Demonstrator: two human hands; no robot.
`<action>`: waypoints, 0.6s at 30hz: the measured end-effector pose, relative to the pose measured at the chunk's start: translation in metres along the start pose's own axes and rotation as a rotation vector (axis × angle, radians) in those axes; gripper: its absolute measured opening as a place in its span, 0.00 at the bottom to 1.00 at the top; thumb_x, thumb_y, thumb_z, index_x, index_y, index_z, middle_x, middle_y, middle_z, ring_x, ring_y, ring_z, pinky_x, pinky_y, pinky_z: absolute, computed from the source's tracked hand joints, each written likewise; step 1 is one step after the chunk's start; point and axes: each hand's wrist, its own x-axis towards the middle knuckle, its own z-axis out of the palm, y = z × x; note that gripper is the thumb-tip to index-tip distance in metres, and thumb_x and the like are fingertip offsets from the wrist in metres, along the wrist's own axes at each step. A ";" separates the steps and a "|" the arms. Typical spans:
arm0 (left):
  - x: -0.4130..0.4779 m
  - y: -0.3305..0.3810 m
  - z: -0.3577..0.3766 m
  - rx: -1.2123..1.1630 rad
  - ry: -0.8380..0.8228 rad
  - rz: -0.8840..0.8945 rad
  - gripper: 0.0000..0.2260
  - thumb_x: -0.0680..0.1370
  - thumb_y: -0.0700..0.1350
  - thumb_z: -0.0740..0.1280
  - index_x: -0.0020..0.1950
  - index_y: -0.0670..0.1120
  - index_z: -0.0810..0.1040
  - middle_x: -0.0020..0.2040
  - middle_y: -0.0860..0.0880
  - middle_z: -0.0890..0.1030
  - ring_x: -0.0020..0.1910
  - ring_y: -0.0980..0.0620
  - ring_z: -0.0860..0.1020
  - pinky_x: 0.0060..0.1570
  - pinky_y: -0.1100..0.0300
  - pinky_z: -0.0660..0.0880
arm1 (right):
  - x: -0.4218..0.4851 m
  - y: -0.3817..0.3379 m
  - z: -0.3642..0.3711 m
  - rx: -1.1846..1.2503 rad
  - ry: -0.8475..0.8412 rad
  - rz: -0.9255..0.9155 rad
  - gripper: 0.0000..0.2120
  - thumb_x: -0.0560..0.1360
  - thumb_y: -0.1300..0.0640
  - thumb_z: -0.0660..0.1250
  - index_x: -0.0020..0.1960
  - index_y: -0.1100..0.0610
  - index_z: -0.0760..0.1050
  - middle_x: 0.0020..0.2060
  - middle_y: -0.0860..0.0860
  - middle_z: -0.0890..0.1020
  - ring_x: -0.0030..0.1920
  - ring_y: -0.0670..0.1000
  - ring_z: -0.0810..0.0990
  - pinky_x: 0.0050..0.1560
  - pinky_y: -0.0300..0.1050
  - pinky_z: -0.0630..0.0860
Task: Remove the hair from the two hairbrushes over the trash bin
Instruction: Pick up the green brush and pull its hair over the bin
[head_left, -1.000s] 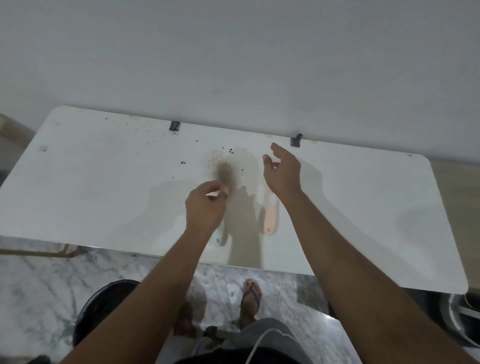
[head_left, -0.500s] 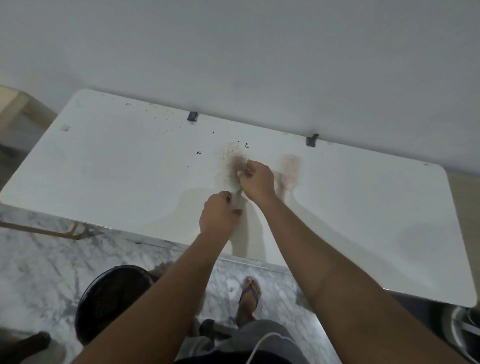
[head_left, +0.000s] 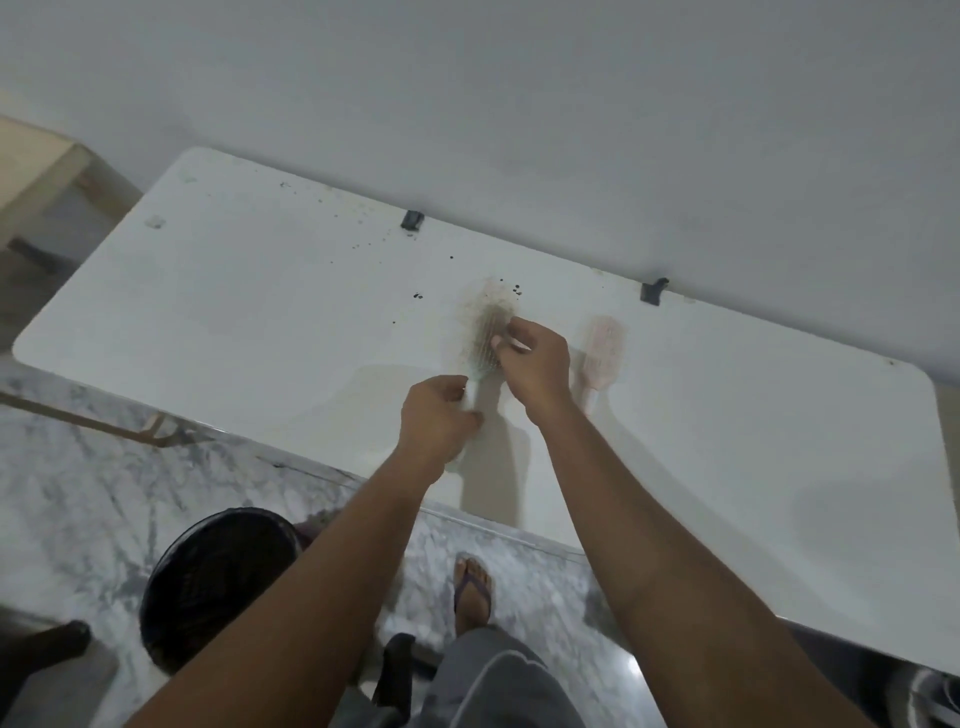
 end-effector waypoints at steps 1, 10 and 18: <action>-0.002 0.000 -0.004 -0.095 -0.002 -0.032 0.13 0.70 0.31 0.75 0.52 0.43 0.82 0.47 0.48 0.83 0.41 0.49 0.82 0.48 0.46 0.83 | -0.001 -0.002 0.003 0.017 -0.017 -0.014 0.17 0.76 0.58 0.71 0.64 0.57 0.80 0.60 0.49 0.83 0.60 0.47 0.81 0.65 0.47 0.77; -0.022 -0.022 -0.075 -0.459 0.017 -0.059 0.17 0.74 0.33 0.75 0.62 0.39 0.79 0.51 0.42 0.86 0.42 0.45 0.85 0.45 0.45 0.84 | -0.029 -0.040 0.061 0.062 -0.175 -0.167 0.14 0.76 0.61 0.71 0.61 0.58 0.81 0.52 0.44 0.83 0.46 0.38 0.80 0.61 0.43 0.78; -0.058 -0.087 -0.186 -0.566 0.142 -0.022 0.09 0.77 0.33 0.71 0.54 0.44 0.81 0.47 0.45 0.86 0.50 0.41 0.86 0.48 0.43 0.83 | -0.105 -0.068 0.173 0.054 -0.325 -0.239 0.18 0.75 0.60 0.73 0.64 0.60 0.79 0.59 0.52 0.84 0.55 0.46 0.83 0.62 0.50 0.80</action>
